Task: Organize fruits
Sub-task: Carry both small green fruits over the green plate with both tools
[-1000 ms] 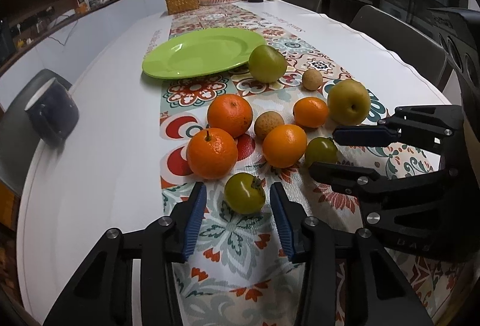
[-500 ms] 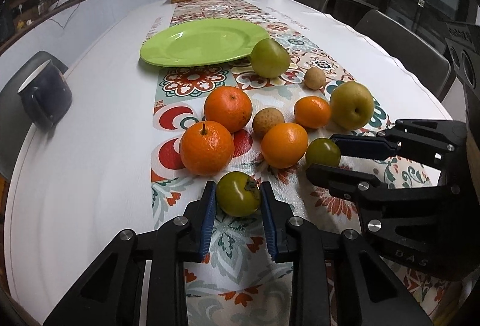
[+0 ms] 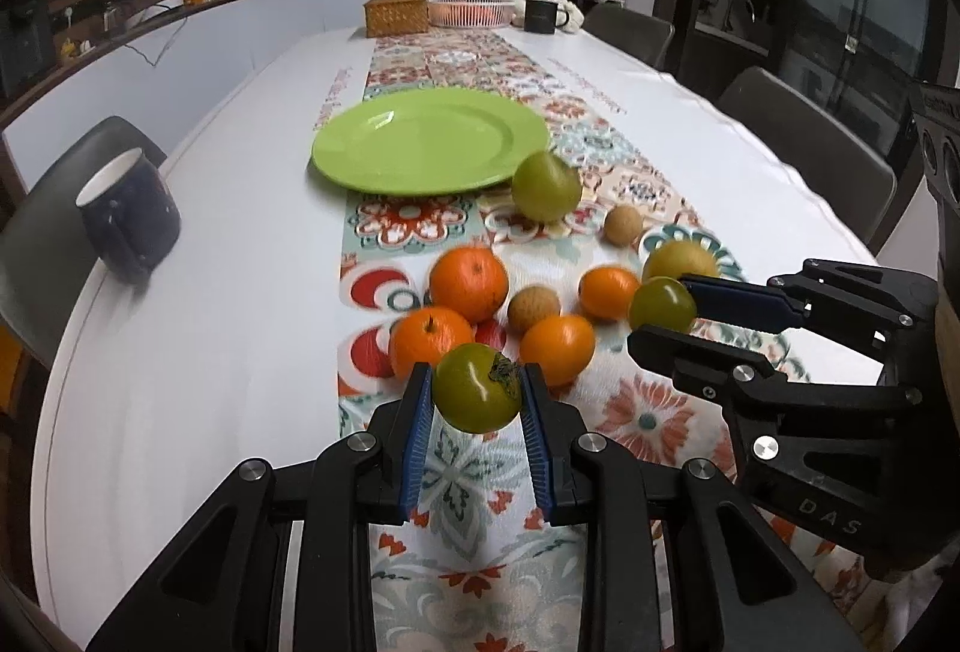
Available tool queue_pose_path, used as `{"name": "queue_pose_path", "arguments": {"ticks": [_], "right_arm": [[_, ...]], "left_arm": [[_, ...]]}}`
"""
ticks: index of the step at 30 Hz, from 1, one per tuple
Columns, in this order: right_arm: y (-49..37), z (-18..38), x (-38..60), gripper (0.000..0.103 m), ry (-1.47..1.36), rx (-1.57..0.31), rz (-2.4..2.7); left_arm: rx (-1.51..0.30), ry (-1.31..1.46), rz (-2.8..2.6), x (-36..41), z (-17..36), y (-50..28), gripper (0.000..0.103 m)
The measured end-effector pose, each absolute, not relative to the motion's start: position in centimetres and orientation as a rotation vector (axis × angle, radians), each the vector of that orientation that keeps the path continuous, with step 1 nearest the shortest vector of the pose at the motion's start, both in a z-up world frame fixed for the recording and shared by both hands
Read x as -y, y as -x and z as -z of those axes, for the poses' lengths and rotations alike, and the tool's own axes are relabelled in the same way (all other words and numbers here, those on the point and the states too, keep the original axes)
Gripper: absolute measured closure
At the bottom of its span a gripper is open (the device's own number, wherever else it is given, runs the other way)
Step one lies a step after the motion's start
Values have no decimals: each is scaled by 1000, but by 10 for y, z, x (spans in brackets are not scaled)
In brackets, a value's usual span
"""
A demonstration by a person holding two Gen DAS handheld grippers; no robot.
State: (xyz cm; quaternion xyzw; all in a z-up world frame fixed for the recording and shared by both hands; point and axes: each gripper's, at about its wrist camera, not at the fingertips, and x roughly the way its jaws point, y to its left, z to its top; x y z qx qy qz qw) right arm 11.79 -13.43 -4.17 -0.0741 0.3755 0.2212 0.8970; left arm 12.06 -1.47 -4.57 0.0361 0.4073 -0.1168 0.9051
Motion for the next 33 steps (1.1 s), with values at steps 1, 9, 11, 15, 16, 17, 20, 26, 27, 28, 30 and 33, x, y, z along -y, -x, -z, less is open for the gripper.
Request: {"name": "queue_pose_path", "arguments": {"ticks": [1,9,11,15,16,17,20,26,27,28,30,33], "right_arm": [[-119,38,135,71,154,-768,-458],[-155,3,140,71,139,-690,-441],[-167,-3,140,71,145,-675,-438],[-196,-14,140,71,157,-660,-433],[-204,-15,139,71,157,-661,-435],[-213,-17,138,71,162,-665,-439],[-242,-17,133,71,169,-684,-441],[-291,-2,127,71,163,-764,-445],[-298,2,127,71,159,-780,-443],[-304,7,126,71,153,-798,-447],[-316,17,126,71,140,-835,-449],[-329,30,127,71,123,-880,-459]], "left_arm": [[-836,-76,238,15,42,-123,74],[-778,-77,227,13,15,-158,74],[-766,-87,223,12,10,-172,74],[-764,-85,220,10,4,-202,74],[-771,-82,221,9,4,-212,74],[-779,-78,224,9,5,-220,74],[-825,-56,241,7,10,-248,74],[-908,-18,237,-1,28,-293,74],[-917,-20,235,-1,31,-297,74],[-925,-25,231,-2,34,-303,74],[-946,-26,229,-2,40,-312,74],[-969,-28,227,-2,47,-322,74]]}}
